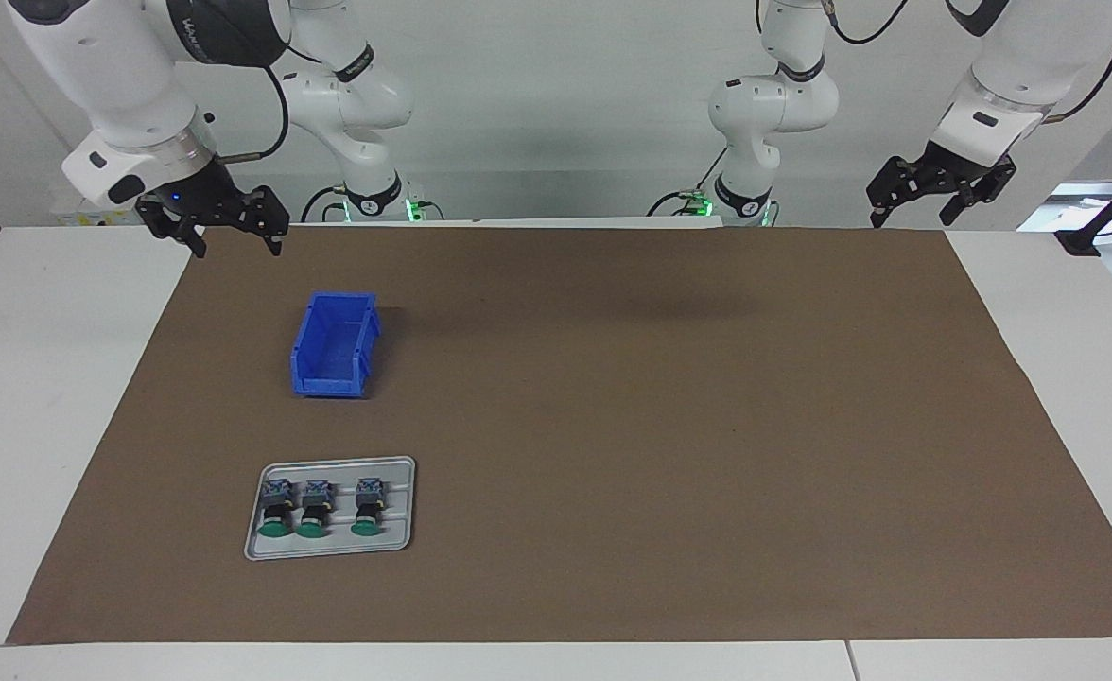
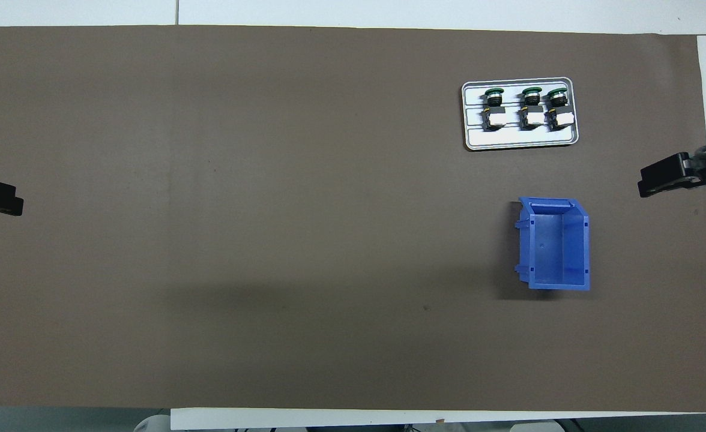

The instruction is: Place and press button with both arms

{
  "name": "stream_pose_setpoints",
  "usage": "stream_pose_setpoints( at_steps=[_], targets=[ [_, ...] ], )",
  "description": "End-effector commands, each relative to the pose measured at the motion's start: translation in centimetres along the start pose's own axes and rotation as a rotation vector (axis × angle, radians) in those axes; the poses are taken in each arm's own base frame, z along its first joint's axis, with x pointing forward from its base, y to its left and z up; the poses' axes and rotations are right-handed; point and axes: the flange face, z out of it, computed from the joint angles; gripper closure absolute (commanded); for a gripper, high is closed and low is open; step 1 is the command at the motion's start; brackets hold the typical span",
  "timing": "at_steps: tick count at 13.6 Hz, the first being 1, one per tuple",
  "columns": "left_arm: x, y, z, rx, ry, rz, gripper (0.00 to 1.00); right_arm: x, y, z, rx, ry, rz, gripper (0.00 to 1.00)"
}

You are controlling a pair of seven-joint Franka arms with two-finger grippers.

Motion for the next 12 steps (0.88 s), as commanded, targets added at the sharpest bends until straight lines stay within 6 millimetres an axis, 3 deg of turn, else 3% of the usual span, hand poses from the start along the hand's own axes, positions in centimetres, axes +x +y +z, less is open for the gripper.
stream_pose_setpoints(
  at_steps=[1,12],
  targets=[
    [-0.9,-0.2,0.0,0.016,-0.007,-0.016,0.0,-0.1,0.1,-0.2,0.001,0.009,-0.017,0.0],
    [-1.0,-0.8,-0.2,0.014,0.0,-0.033,0.0,-0.2,-0.7,-0.4,0.013,0.028,-0.085,0.0]
  ],
)
